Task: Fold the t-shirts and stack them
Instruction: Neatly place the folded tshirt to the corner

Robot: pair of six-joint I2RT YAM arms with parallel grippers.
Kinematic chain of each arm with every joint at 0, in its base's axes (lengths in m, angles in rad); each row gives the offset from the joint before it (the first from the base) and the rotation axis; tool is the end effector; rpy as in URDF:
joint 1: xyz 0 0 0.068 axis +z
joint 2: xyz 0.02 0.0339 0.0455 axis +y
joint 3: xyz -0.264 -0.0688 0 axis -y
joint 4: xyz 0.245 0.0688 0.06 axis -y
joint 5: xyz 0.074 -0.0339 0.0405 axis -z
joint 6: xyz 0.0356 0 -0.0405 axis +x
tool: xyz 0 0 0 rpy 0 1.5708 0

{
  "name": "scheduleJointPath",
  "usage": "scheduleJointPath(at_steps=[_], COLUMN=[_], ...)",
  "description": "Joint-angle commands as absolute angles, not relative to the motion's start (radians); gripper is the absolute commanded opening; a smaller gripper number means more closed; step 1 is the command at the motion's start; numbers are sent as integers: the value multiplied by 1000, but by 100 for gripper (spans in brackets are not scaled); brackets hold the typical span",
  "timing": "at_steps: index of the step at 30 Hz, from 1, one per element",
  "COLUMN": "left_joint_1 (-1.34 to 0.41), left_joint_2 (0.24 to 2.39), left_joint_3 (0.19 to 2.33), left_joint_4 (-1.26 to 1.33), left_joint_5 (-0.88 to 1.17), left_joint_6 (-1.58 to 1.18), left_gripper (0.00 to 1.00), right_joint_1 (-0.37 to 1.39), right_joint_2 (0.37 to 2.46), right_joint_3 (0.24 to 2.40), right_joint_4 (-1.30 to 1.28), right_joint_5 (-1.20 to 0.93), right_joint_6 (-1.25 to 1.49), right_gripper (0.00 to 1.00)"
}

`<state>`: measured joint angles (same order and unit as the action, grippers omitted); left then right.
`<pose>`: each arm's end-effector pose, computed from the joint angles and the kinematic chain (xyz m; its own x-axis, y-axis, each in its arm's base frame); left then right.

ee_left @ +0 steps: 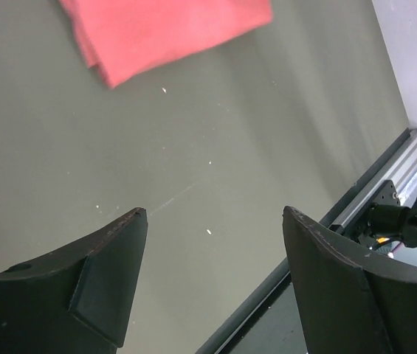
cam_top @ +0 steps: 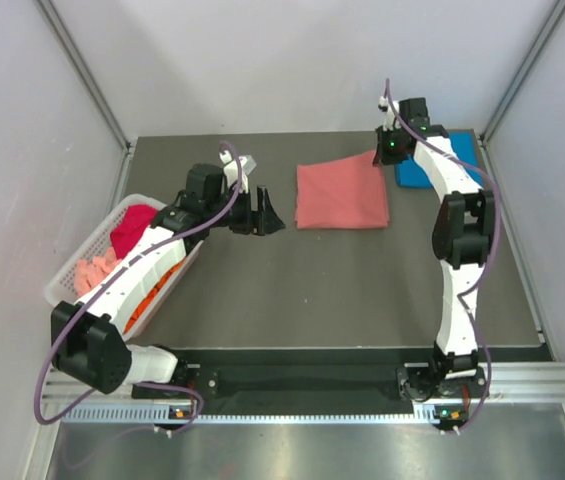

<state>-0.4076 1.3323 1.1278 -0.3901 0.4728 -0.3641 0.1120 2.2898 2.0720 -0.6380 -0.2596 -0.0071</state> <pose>0.2665 -0.1327 0.3198 -0.7296 -0.0303 -0.6832 0.4703 0.7031 -0.5334 0.5129 0.0669 0.2359 -0.7484 -0.0911 -0.6570 -0.2806 0.9410 0.1892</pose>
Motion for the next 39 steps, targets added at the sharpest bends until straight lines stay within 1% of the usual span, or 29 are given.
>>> scheduleJointPath(at_steps=[1, 2, 5, 6, 11, 17, 25, 31, 32, 34, 39], left_joint_1=[-411, -411, -411, -411, -411, -411, -411, -411, -411, -411, -411], left_joint_2=[1324, 1328, 1341, 1344, 1338, 1356, 1368, 1345, 1345, 1350, 1373], left_joint_3=[1137, 1138, 1143, 1144, 1144, 1149, 1158, 1146, 1147, 1149, 1157], left_joint_4=[-362, -370, -383, -382, -388, -390, -407, -396, -393, -394, -402], left_joint_5=[450, 434, 434, 430, 403, 414, 405, 394, 391, 387, 388], left_joint_6=[-348, -350, -350, -350, -342, -345, -351, -354, -354, -356, -359], left_gripper=[79, 79, 87, 88, 88, 88, 87, 88, 88, 88, 88], right_joint_1=[113, 114, 112, 110, 106, 66, 17, 8, -23, -29, -63], right_joint_2=[2122, 2112, 2088, 2083, 2057, 2062, 2011, 2019, 2023, 2028, 2017], right_joint_3=[2071, 2071, 2085, 2091, 2094, 2145, 2114, 2125, 2129, 2143, 2100], right_joint_4=[-603, -613, -638, -644, -637, -606, -523, -485, -482, -471, -388], right_joint_5=[-123, -117, -65, -49, 58, 95, 83, 75, 78, 103, 80], right_joint_6=[-115, -129, -182, -205, -262, -276, -321, -348, -351, -357, -354], right_gripper=[0, 0, 0, 0, 0, 0, 0, 0, 0, 0, 0])
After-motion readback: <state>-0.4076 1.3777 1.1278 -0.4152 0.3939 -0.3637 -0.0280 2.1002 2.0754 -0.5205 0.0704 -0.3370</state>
